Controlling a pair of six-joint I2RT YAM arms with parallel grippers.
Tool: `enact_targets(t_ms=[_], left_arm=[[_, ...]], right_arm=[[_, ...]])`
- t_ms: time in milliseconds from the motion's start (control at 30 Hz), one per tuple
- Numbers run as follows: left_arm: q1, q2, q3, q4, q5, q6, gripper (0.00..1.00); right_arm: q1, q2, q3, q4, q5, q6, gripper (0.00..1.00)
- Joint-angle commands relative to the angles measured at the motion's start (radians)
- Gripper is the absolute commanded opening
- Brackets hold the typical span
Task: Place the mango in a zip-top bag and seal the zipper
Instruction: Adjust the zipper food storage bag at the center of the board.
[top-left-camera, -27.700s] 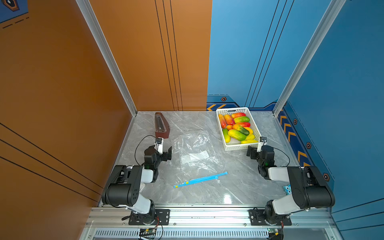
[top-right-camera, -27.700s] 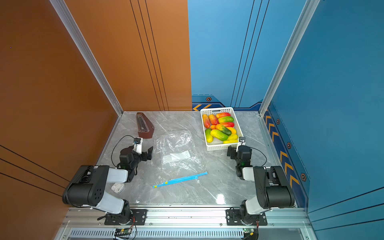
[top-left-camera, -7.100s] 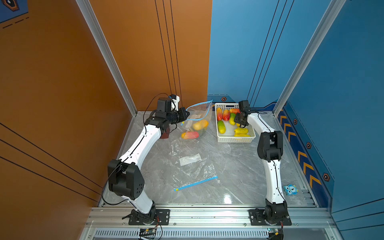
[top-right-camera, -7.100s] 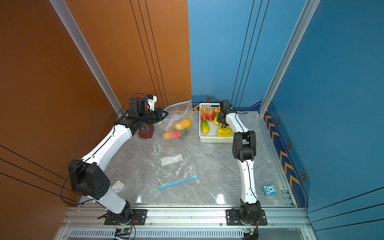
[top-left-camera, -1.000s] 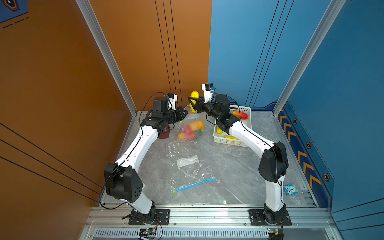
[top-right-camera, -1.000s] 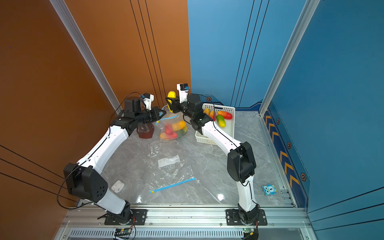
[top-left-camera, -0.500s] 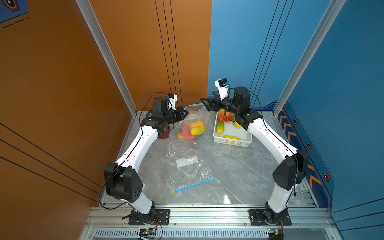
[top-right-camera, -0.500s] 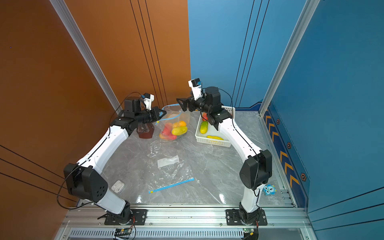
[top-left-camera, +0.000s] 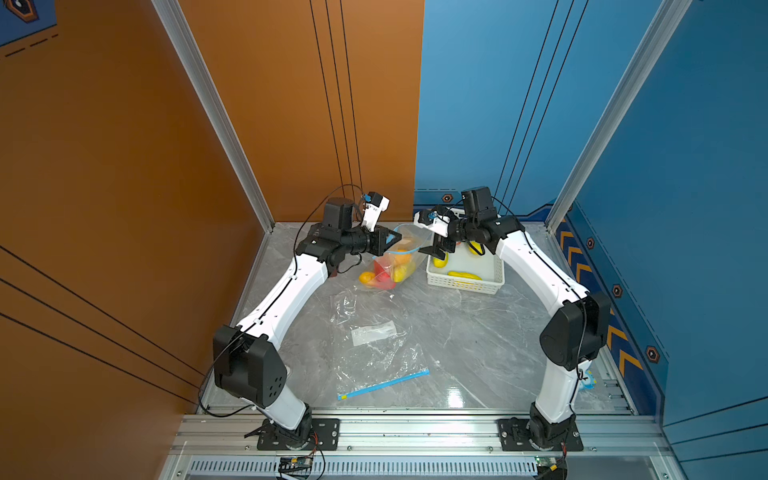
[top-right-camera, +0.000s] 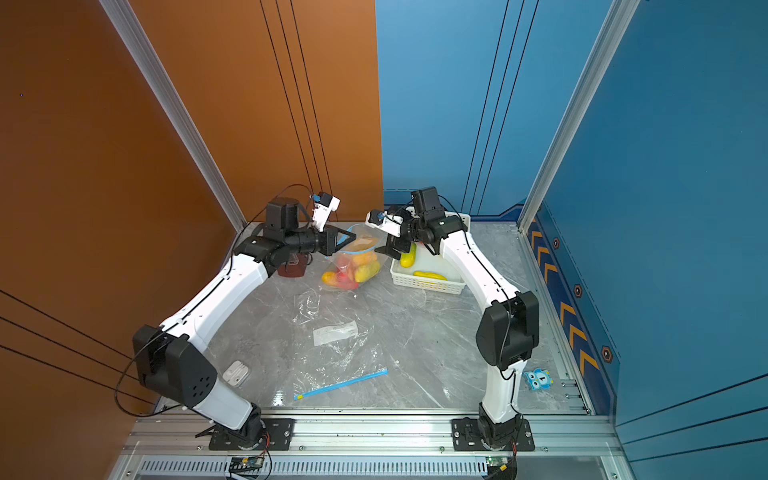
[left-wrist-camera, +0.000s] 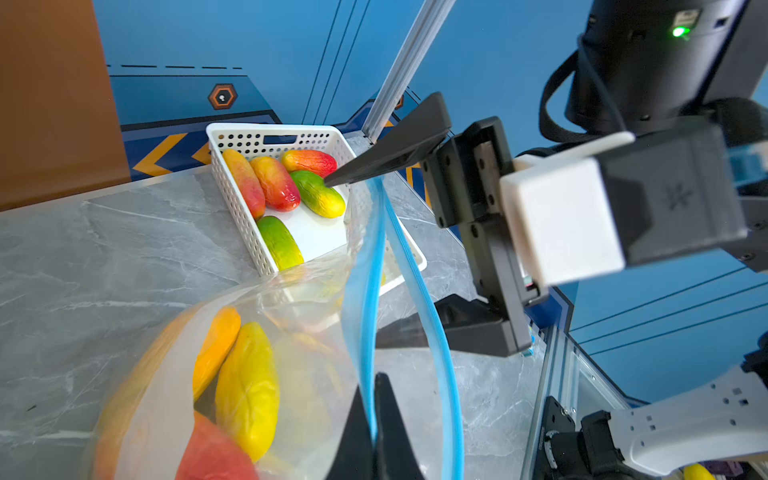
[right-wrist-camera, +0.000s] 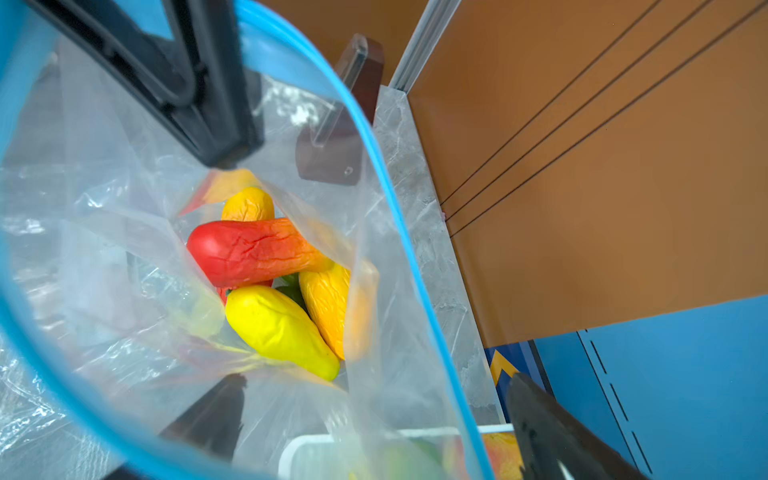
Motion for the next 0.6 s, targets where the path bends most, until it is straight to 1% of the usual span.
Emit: enact_targets(t_ms=[0, 67, 167, 200, 233, 267, 300, 367, 400, 433, 467, 500, 533, 567], left_arm=[[0.004, 0.004, -0.007, 0.009, 0.042, 0.089, 0.00], [0.006, 0.014, -0.001, 0.008, 0.034, 0.088, 0.00], [0.008, 0.015, 0.001, 0.008, 0.036, 0.094, 0.00], [0.010, 0.015, 0.003, 0.008, 0.036, 0.094, 0.02], [0.014, 0.012, 0.003, 0.007, 0.033, 0.092, 0.12], [0.018, 0.009, 0.005, 0.008, 0.027, 0.087, 0.19], [0.024, 0.007, 0.009, 0.009, 0.034, 0.082, 0.21], [0.038, 0.000, 0.018, 0.009, 0.044, 0.067, 0.45], [0.046, -0.006, 0.022, 0.009, 0.039, 0.057, 0.50], [0.056, -0.014, 0.027, 0.009, 0.041, 0.053, 0.54], [0.065, -0.022, 0.027, 0.010, 0.036, 0.049, 0.61], [0.074, -0.034, 0.025, 0.010, 0.025, 0.051, 0.68], [0.084, -0.049, 0.020, 0.010, 0.024, 0.060, 0.70], [0.091, -0.062, 0.012, 0.010, 0.024, 0.074, 0.74]], right_arm=[[0.014, -0.001, -0.010, -0.056, 0.023, -0.115, 0.99], [0.017, -0.006, -0.024, -0.058, 0.018, -0.121, 0.96], [0.007, -0.015, -0.028, -0.057, 0.019, -0.084, 0.75], [-0.002, -0.018, -0.024, -0.057, 0.008, -0.061, 0.66], [-0.013, -0.021, -0.020, -0.055, -0.008, -0.040, 0.56], [-0.025, -0.019, -0.015, -0.054, -0.022, -0.014, 0.47], [-0.031, -0.017, -0.012, -0.054, -0.025, -0.002, 0.42], [-0.037, -0.015, -0.006, -0.054, -0.001, 0.024, 0.35], [-0.044, -0.011, 0.003, -0.055, -0.001, 0.049, 0.30], [-0.051, -0.010, 0.009, -0.054, -0.014, 0.067, 0.27], [-0.061, -0.008, 0.017, -0.054, -0.025, 0.089, 0.24], [-0.070, -0.002, 0.033, -0.056, -0.034, 0.124, 0.18], [-0.077, 0.001, 0.044, -0.058, -0.038, 0.142, 0.15], [-0.084, 0.000, 0.047, -0.057, -0.032, 0.151, 0.15]])
